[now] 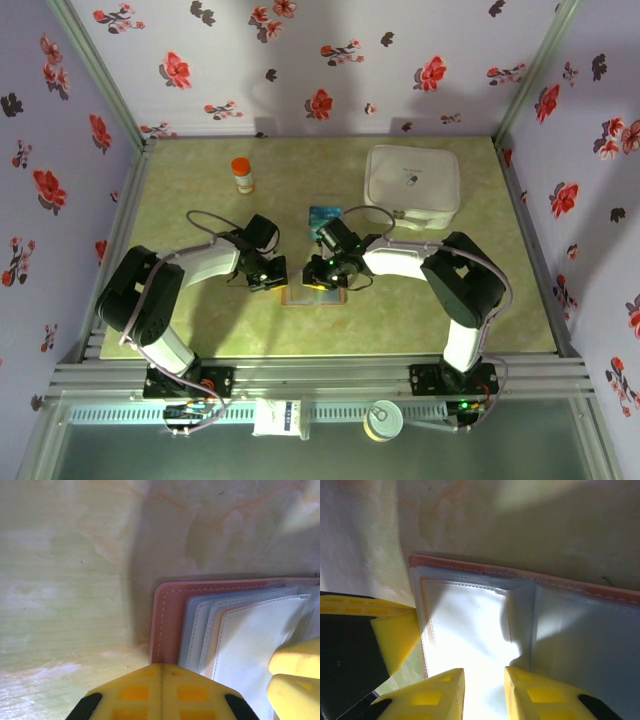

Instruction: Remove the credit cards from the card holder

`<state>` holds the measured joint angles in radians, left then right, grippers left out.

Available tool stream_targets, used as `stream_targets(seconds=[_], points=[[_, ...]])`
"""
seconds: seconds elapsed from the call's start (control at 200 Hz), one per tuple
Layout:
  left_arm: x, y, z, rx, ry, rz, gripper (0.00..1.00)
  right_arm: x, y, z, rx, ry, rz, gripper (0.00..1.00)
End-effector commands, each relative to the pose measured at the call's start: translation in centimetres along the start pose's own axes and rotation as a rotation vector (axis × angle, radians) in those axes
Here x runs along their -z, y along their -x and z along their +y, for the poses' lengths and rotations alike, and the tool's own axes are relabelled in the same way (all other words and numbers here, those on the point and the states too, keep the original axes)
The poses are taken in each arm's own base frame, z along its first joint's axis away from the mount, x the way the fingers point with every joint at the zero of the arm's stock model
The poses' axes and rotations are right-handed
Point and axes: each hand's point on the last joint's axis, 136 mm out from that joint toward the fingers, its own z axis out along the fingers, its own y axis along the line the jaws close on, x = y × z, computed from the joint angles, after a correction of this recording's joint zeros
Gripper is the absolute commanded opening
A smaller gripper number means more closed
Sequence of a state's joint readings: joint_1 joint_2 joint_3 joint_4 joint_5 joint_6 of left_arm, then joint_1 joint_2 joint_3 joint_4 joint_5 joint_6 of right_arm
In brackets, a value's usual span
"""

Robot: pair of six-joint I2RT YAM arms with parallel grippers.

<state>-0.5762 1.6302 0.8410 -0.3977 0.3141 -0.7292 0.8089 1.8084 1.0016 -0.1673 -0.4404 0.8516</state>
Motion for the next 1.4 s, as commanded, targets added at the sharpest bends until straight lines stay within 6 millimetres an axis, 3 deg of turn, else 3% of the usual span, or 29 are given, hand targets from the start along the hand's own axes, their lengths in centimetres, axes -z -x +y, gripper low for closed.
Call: stream_targets(seconds=[0.0, 0.47, 0.595, 0.725, 0.935, 1.185, 1.395], points=[[-0.3, -0.3, 1.3, 0.004, 0.051, 0.022, 0.00, 1.1, 0.2, -0.7, 0.008, -0.036, -0.027, 0.28], [1.9, 0.9, -0.7, -0.006, -0.010, -0.047, 0.00, 0.7, 0.0, -2.1, -0.018, -0.031, -0.024, 0.24], [1.7, 0.8, -1.3, -0.005, -0.048, -0.035, 0.00, 1.6, 0.3, -1.5, -0.009, -0.031, -0.052, 0.24], [0.6, 0.4, -0.9, 0.000, -0.043, -0.005, 0.00, 2.5, 0.8, -0.1, 0.008, 0.002, -0.075, 0.24], [-0.3, 0.0, 0.0, 0.016, -0.017, 0.012, 0.00, 1.2, 0.4, 1.9, 0.009, 0.090, -0.026, 0.25], [-0.2, -0.2, 0.9, 0.007, 0.030, 0.022, 0.00, -0.3, 0.1, 1.4, -0.004, 0.076, 0.012, 0.26], [-0.2, -0.3, 1.1, 0.009, 0.043, 0.027, 0.00, 0.2, 0.0, 0.0, 0.000, -0.003, -0.007, 0.25]])
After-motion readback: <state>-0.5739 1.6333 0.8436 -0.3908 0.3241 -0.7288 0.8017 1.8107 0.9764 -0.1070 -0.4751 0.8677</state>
